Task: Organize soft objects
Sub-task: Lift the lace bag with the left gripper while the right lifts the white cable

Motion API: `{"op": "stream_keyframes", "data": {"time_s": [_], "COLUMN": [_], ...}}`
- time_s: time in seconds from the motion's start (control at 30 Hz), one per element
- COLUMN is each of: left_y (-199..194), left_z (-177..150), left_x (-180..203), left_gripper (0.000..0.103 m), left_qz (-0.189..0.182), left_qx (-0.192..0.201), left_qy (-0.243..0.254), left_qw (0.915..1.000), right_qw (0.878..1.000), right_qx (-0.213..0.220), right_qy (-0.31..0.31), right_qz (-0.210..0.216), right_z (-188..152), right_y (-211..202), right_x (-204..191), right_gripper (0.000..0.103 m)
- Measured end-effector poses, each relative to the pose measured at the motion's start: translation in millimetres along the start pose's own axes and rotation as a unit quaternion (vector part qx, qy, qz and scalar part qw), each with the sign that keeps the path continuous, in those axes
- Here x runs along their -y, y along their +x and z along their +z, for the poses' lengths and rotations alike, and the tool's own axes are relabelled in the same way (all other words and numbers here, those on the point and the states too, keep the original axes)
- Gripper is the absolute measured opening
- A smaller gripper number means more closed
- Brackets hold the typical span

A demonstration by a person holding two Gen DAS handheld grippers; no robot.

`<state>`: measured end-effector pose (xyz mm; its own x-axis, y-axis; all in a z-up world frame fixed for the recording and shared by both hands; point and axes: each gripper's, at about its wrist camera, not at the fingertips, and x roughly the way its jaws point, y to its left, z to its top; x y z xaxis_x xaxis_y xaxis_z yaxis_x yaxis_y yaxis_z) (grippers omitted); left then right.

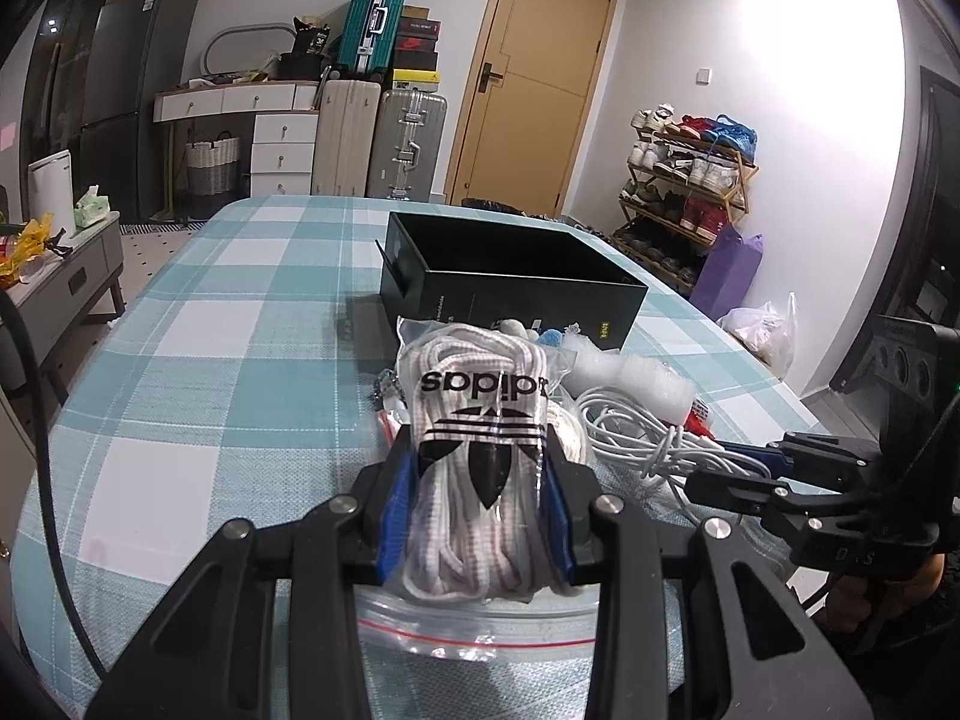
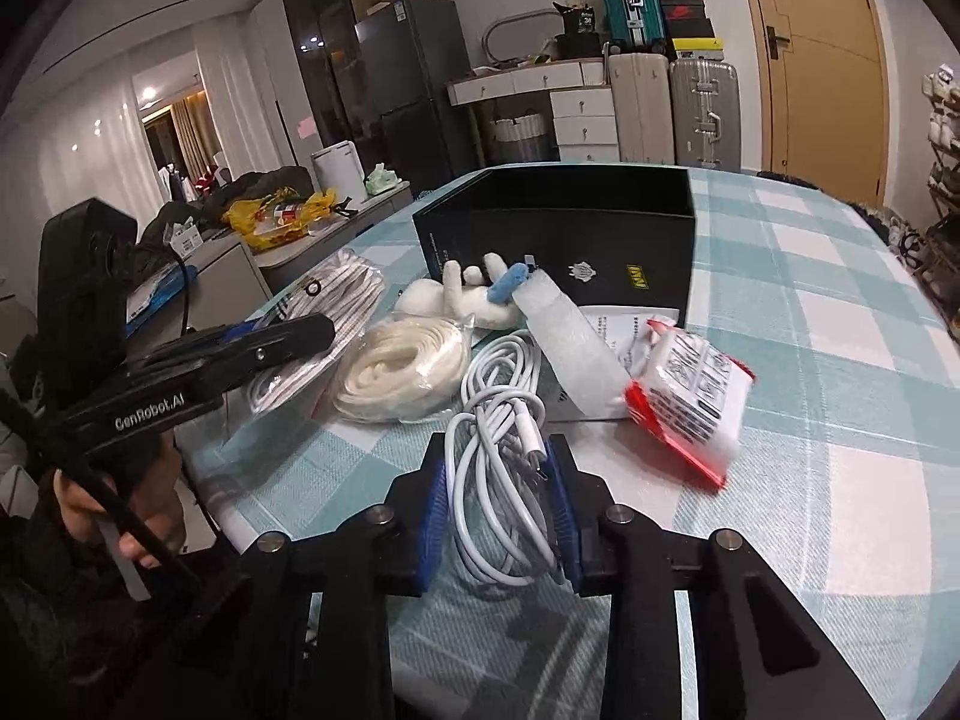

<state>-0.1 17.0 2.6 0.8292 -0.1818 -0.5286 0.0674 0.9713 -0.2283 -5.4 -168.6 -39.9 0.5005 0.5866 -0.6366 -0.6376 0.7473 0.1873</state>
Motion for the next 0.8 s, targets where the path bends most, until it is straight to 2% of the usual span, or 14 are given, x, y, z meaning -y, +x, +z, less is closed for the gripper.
{"op": "stream_keyframes", "data": {"time_s": [0.4,0.6,0.8], "left_y": [2.8,1.7,-3.3], "left_z": [0.9,1.0,3.7], "left_x": [0.6,-1.0,-0.9], "left_gripper": [0.036,0.036,0.036], "left_qz": [0.0,-0.001,-0.003], "left_qx": [-0.001,0.004,0.011], "left_qy": [0.002,0.001,0.0], "left_qw": [1.0,1.0,0.9999], "right_qw": [1.0,0.999,0.999], "right_qx": [-0.002,0.019,0.044], "right_qy": [-0.019,-0.032,-0.029], "right_qz": [-0.007,-0.005,0.002], "right_z": [6.6,7.1,8.2], "right_y": [14.5,6.6,-9.0], "right_x": [-4.4,-9.7,-10.7], "right_gripper": [0.041,0.025,0.021]}}
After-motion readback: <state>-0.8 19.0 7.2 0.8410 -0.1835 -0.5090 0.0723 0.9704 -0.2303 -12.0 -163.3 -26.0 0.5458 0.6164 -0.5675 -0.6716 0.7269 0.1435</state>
